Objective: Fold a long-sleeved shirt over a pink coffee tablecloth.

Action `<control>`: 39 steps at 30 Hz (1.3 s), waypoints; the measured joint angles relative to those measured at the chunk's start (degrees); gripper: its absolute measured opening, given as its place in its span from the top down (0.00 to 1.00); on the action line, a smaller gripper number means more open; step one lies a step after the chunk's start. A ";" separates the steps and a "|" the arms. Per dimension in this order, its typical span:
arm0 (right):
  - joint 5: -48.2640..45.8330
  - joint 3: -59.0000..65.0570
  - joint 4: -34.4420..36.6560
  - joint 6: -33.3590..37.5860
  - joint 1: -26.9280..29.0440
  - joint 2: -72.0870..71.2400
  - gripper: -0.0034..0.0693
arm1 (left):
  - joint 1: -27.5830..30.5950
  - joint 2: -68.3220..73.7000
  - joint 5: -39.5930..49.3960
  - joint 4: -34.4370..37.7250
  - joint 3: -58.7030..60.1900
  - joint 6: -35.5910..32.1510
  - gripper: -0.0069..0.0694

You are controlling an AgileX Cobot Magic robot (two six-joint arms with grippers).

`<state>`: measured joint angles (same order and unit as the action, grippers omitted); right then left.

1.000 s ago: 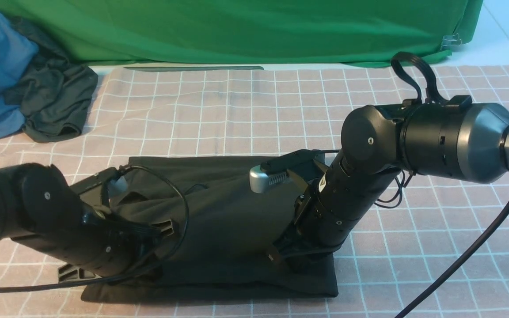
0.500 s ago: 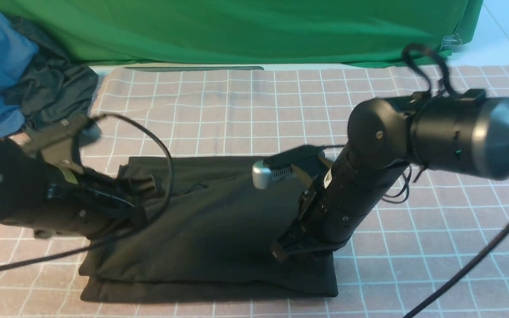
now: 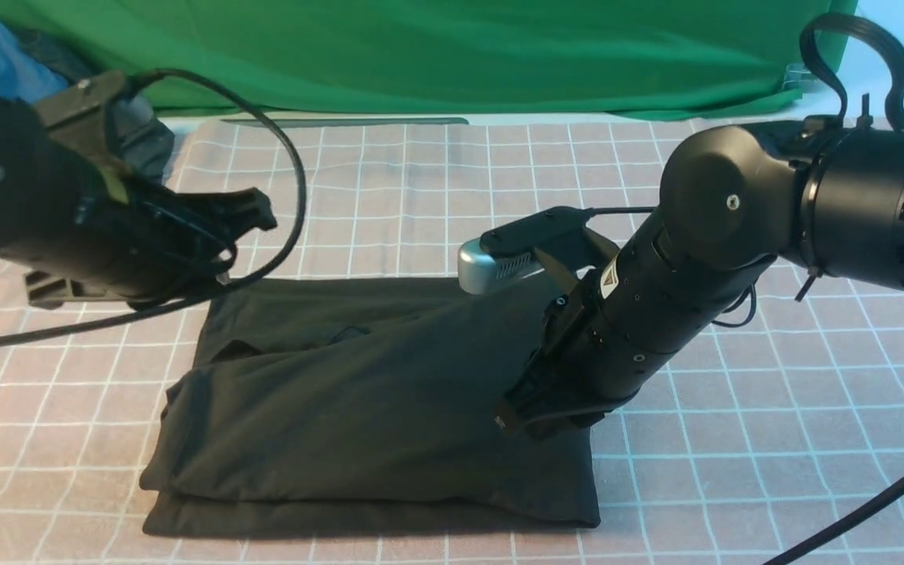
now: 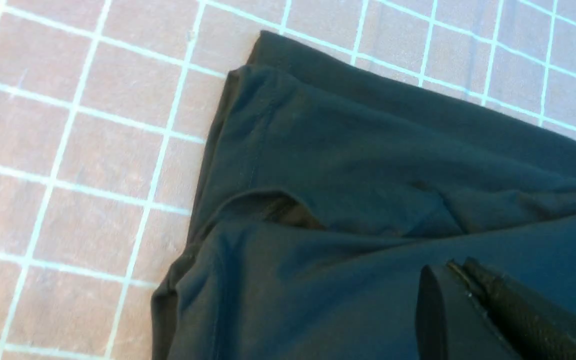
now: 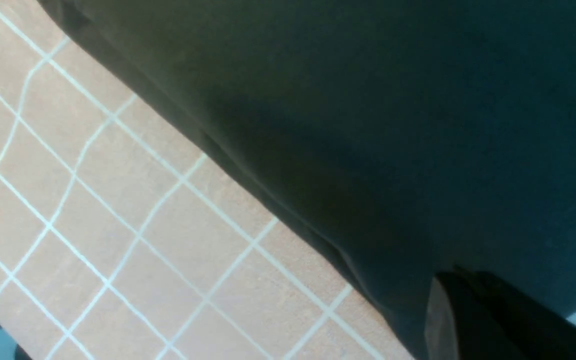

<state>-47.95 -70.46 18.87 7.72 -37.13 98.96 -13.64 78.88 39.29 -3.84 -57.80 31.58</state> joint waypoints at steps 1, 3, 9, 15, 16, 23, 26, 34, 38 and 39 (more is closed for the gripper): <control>-0.03 0.00 -0.20 0.00 0.00 0.00 0.90 | 0.00 1.49 -0.25 0.23 -0.12 -0.47 0.85; -0.15 0.00 -0.29 0.00 0.00 0.00 0.90 | 0.00 2.93 0.02 0.81 -0.12 -0.65 0.85; -0.18 0.00 -0.71 0.00 0.00 0.00 0.90 | 0.00 7.38 1.48 4.46 -0.12 -3.52 0.85; 0.94 1.68 -3.38 -0.31 0.00 0.00 0.90 | 0.00 7.40 0.11 15.56 2.42 -12.76 0.85; 1.09 2.12 -3.80 -0.44 0.00 0.00 0.90 | 0.00 7.40 0.03 16.41 3.16 -13.13 0.85; 1.40 4.13 -5.14 -1.40 0.00 -1.69 0.90 | 0.00 4.39 -0.16 17.65 9.51 -16.19 0.85; 3.05 4.18 -5.37 -1.47 0.00 -6.54 0.90 | 0.00 -2.18 -0.01 17.84 12.05 -16.84 0.85; 11.41 4.24 -11.58 -2.95 0.00 -24.04 0.90 | 0.00 -23.03 0.96 18.20 12.60 -16.98 0.85; 15.18 4.24 -21.07 -8.29 0.00 -34.17 0.90 | 0.00 -35.19 0.90 18.06 12.60 -16.99 0.85; 15.57 4.24 -22.59 -9.37 0.00 -35.53 0.90 | 0.00 -37.39 0.97 18.01 12.60 -17.13 0.85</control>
<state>-32.38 -66.22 -3.72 -1.65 -37.13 63.43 -13.64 41.49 40.26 14.17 -45.21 14.45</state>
